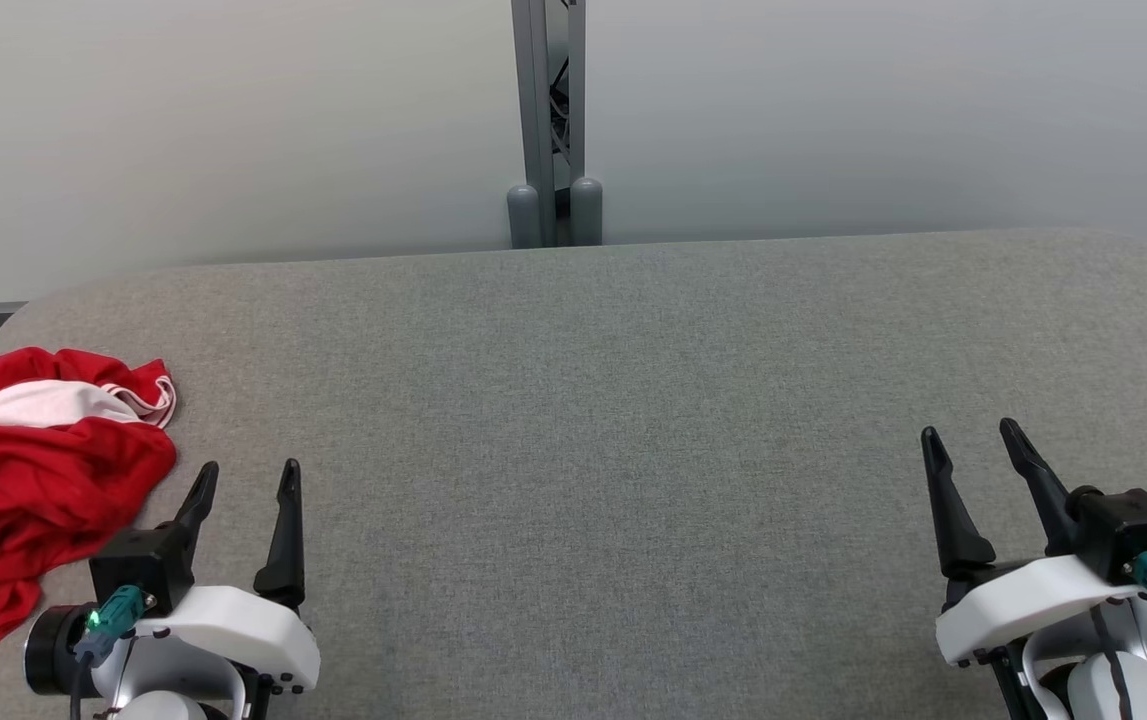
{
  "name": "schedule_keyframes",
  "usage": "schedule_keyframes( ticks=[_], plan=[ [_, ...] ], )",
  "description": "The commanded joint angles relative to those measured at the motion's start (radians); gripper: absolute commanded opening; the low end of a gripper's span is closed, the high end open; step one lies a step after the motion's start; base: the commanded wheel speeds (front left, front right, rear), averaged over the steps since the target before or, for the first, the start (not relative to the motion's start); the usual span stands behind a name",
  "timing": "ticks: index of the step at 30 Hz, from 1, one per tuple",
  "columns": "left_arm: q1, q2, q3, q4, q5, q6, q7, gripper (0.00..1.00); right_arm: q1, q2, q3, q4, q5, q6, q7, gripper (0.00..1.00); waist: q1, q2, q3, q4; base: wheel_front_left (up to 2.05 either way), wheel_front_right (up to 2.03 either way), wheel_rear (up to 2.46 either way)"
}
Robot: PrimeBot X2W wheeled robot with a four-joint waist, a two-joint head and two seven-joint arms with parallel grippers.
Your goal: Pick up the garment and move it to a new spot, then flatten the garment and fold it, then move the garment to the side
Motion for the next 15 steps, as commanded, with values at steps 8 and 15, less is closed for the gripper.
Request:
schedule_keyframes(
  ticks=[8, 15],
  plan=[
    [-0.018, 0.009, 0.001, 0.004, 0.019, 0.009, 0.013, 1.0, 0.009, 0.0, -0.015, 0.0, -0.006, 0.0, -0.022, 1.0, 0.0, -0.0001, 0.0, -0.004, 0.0, 0.0, 0.0],
    [-0.017, 0.004, -0.006, 0.007, 0.007, 0.006, 0.013, 1.0, 0.009, 0.002, -0.025, 0.003, 0.007, 0.0, -0.024, 1.0, 0.0, -0.0001, 0.002, -0.009, 0.0, 0.0, 0.0]
  ],
)
